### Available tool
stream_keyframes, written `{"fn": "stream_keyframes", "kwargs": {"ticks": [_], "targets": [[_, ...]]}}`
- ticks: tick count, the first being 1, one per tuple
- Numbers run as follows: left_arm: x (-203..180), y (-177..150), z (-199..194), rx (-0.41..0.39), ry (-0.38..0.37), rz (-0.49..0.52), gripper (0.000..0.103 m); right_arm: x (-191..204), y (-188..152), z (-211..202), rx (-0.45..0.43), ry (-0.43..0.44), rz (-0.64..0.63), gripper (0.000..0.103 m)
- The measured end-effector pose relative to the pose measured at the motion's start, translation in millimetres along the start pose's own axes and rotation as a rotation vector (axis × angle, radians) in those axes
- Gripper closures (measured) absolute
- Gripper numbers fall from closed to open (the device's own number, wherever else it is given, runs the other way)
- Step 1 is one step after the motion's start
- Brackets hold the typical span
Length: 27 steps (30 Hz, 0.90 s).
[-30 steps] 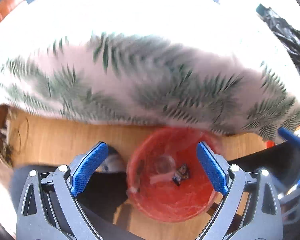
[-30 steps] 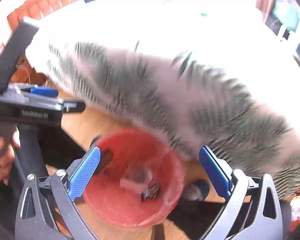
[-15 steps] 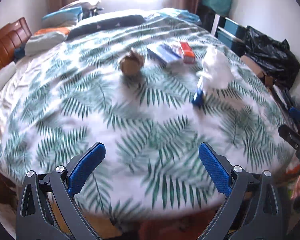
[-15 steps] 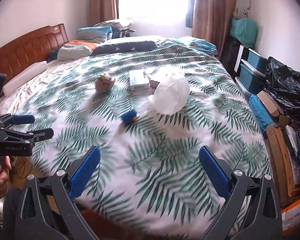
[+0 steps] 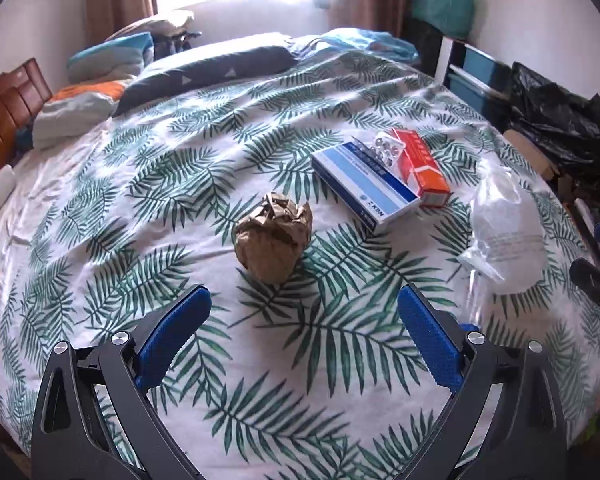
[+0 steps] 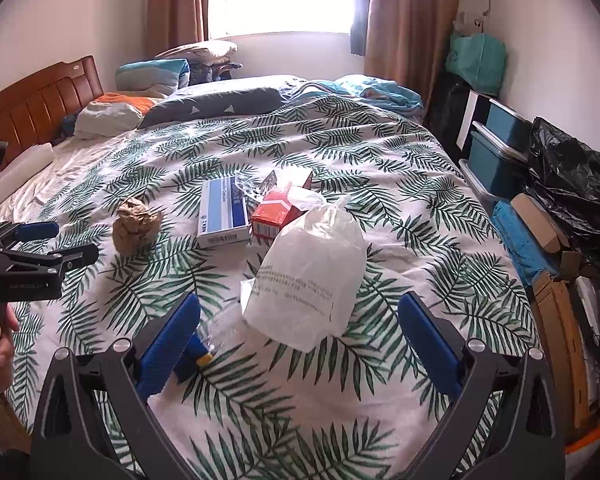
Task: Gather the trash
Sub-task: 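Grasp the brown paper ball with the left tool while the right tool grasps the white plastic bag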
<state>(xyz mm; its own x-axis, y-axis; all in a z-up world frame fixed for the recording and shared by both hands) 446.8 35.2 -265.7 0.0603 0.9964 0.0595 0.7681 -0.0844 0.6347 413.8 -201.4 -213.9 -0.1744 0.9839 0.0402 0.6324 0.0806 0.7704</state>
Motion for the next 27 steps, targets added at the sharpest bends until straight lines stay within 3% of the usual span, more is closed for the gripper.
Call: {"fn": "stream_keyframes", "kwargs": {"ticks": [7,15,18,20,23,27], "targets": [[1.3,12.7,45.5,0.018,0.005,-0.001,0.006,-2.5,15.6,46.6,0.027,-0.037,0.038,0.005],[18.4,17.4,91.7,0.063,0.057,-0.011,0.006,-4.4,18.3,73.1,0.042,-0.065,0.026,0.005],[25.8,15.9,109.2,0.088,0.038,-0.037,0.006,-5.4,16.8,78.6,0.049,-0.068,0.022,0.005],[28.2,16.1,114.4,0.085,0.019,-0.051,0.02,-5.9,16.0,82.0,0.058,-0.071,0.019,0.005],[26.9,17.3,117.5,0.082,0.004,-0.052,0.032,-6.5,14.6,87.2,0.069,-0.078,0.013,0.005],[20.3,18.6,115.4,0.069,0.012,-0.03,0.035,-8.7,12.9,94.7,0.085,-0.076,0.024,0.005]]}}
Point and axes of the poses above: each gripper's, at about its wrist camera, not at the fingertips, and z roughly the way its jaws point, x to its left, y to its top, the point moved 8 cm from there along z, roughly the way its jaws point, and after that the axes turned 1 degree about y, right-handed, at the moved point
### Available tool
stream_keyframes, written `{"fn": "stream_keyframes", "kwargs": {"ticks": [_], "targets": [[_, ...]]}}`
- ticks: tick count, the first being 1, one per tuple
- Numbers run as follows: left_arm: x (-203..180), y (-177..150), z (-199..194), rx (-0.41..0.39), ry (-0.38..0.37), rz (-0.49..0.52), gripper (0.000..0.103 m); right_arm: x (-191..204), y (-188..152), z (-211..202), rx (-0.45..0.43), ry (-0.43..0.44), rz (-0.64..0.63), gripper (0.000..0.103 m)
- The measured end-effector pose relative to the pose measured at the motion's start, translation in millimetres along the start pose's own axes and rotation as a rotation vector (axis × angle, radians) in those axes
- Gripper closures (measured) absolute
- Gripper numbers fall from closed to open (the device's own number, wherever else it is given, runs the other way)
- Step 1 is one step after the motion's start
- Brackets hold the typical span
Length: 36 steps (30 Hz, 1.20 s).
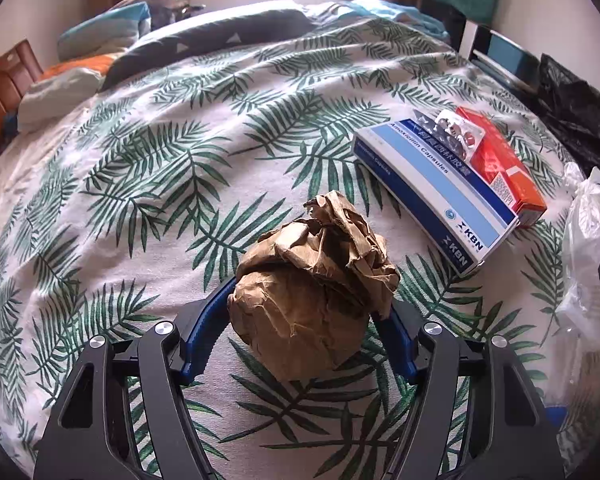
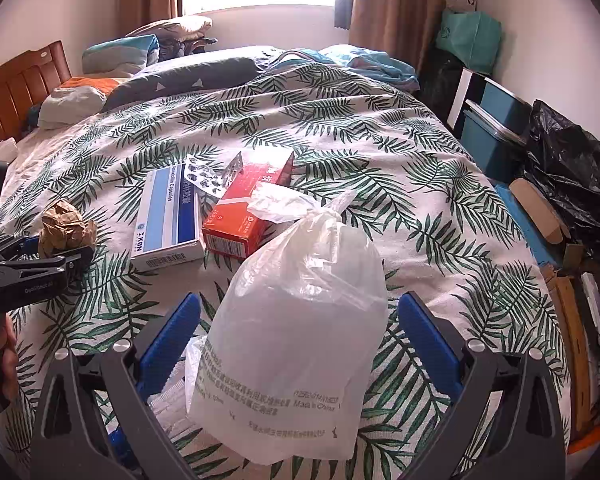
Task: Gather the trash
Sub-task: 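Grasp the brown paper ball with the left tool while the right tool grasps the white plastic bag, then lift the paper ball and white bag and carry both over the red bin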
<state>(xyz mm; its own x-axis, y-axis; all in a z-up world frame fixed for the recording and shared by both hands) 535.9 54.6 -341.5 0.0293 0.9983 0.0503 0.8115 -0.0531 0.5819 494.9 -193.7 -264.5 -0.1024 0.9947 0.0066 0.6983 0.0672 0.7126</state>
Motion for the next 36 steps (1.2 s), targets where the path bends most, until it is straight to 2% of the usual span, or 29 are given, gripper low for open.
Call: {"fn": "stream_keyframes", "kwargs": {"ticks": [11,15,18,27,36], "targets": [[-4.4,-5.9,-5.1,-0.013,0.004,0.014,0.034,-9.1,-8.8,25.8,0.079,0.018,0.062,0.005],[-3.6,-5.4,-3.8,-0.014,0.0,0.004,0.033,-9.2,-12.9,31.9,0.104,0.046,0.077,0.022],[-3.8,-5.0,-5.8,-0.02,-0.013,-0.008,0.035,-8.7,-12.1,29.4,0.09,0.063,0.068,0.023],[-11.5,-13.2,-30.2,-0.033,-0.031,0.004,0.036,-1.0,-0.6,-14.5,-0.008,0.109,0.006,0.024],[-25.9,-35.3,-93.3,-0.055,-0.054,0.029,0.036,2.9,-11.3,-70.9,-0.038,0.149,-0.003,0.025]]}}
Point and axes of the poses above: each gripper's, at about its wrist camera, not at the fingertips, and z roughly the way its jaws point, x to its left, y to its top, the point moved 8 cm from there along z, roughly the way its jaws point, and after that the axes turned 1 degree about y, right-handed, at the moved point
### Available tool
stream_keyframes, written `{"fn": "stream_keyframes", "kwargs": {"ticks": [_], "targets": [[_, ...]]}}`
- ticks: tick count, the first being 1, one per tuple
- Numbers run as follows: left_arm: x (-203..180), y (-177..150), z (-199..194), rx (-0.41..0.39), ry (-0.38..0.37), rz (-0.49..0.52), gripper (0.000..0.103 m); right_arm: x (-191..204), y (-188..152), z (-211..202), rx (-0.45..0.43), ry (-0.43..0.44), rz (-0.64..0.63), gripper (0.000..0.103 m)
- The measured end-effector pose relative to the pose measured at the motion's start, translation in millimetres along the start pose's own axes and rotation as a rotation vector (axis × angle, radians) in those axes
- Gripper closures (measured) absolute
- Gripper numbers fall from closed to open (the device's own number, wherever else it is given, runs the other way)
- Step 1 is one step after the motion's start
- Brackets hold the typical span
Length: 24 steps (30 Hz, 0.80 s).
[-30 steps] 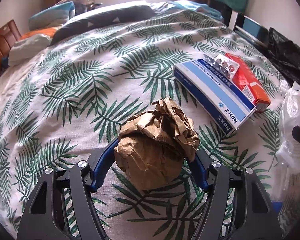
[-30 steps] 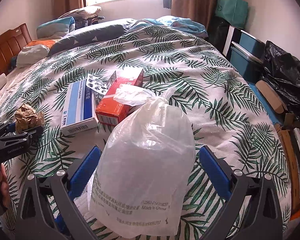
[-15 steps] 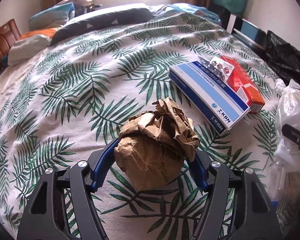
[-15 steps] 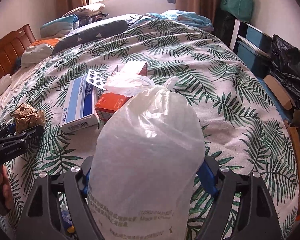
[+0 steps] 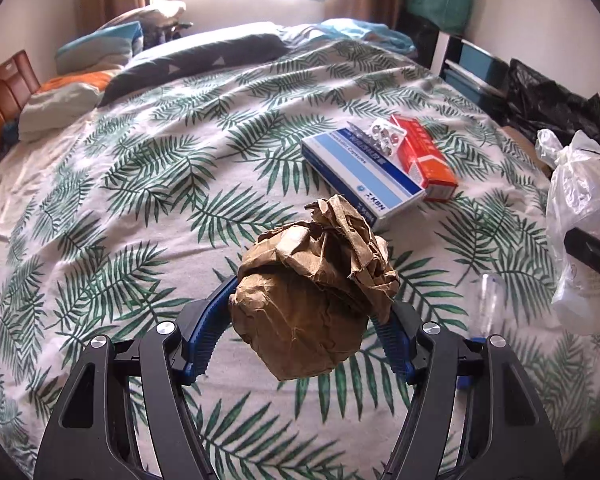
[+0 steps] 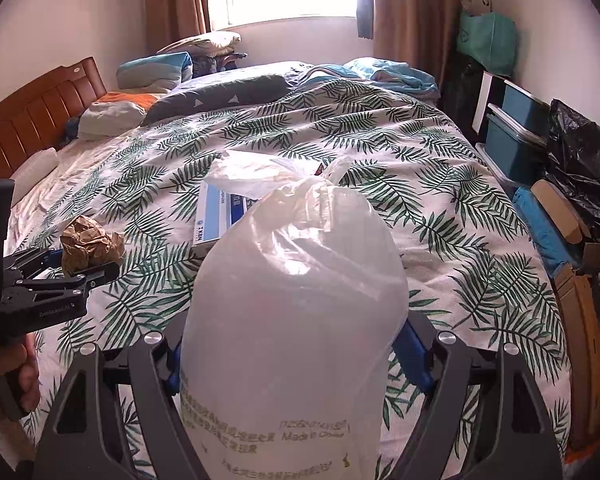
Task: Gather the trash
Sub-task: 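Lift the paper ball and white bag and carry both over the red bin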
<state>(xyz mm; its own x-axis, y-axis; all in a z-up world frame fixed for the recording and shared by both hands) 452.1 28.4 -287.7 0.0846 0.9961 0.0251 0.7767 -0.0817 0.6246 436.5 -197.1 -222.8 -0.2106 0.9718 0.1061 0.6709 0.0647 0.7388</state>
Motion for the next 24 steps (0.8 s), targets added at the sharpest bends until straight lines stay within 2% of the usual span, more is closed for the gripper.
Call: {"fn": "stream_keyframes", "kwargs": {"ticks": [11,24], "targets": [[-18.3,-45.7,-94.7,-0.017,-0.007,0.016,0.036,24.0,-33.0,-88.1,-0.028,0.05,-0.015,0.025],[-37.3,-140.0,-181.0,0.014,-0.01,0.013,0.036,59.1,-108.5,-176.1,-0.018,0.111,-0.047,0.025]]}}
Point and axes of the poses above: each gripper's, at about its wrist camera, not at the fingertips, and z roughly the way its jaws point, x to its left, y to its top, the point moved 8 cm from there along z, roughly the way its jaws point, and after that the axes turned 1 degree about y, right-handed, at the moved point
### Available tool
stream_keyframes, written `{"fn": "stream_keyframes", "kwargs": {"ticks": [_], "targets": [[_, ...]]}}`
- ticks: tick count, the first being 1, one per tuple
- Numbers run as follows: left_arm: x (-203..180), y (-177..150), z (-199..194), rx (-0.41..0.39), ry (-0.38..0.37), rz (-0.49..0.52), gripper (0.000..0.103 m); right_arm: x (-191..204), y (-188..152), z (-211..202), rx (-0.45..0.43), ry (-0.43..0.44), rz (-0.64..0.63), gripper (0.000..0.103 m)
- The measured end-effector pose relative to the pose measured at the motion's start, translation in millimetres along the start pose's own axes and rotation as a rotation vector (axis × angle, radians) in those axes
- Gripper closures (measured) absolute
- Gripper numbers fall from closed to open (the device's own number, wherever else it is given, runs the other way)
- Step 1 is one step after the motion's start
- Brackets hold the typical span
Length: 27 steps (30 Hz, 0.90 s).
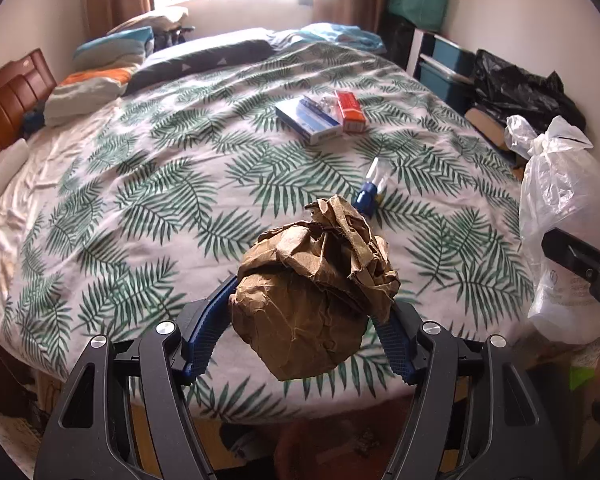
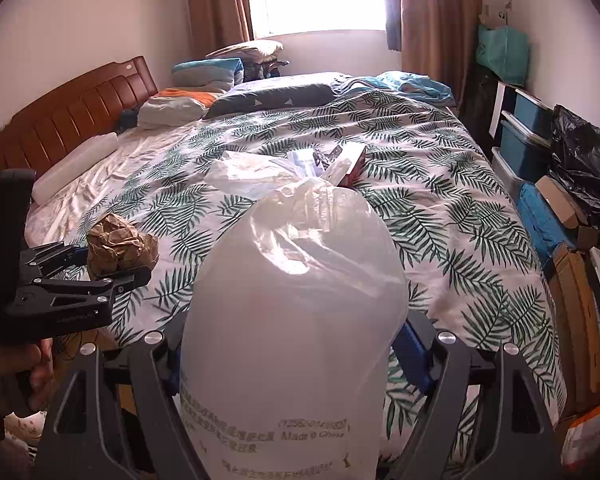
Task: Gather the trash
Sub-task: 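Lift the paper ball and white bag and carry both over the red bin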
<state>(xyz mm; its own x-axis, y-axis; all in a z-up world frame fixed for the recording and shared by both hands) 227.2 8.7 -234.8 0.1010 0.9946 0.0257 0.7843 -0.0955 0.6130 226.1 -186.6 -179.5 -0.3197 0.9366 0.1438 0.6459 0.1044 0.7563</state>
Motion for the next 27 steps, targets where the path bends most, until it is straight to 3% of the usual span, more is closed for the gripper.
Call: {"fn": "stream_keyframes", "kwargs": {"ticks": [15,27], "targets": [[-16.2,-109.8,-42.8,0.067,-0.012,0.008,0.036,49.4,-90.9,-49.6,0.059,0.064,-0.032,0.025],[-29.2,-193.9,-32.8,0.18,-0.03,0.016,0.035,67.0,-171.5,-44.5,0.162,0.102,-0.042,0.025]]}}
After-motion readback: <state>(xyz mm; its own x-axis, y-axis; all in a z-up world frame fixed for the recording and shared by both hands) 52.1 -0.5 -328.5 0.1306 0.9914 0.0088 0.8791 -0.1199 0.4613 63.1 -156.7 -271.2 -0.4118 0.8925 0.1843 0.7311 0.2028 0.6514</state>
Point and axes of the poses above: each gripper's, at about its wrist camera, not at the fingertips, and z roughly the way its jaws point, x to its left, y to its top, the point moved 8 cm from there along z, roughly the way its jaws point, and after that the axes turned 1 degree about y, right-handed, at the moved point
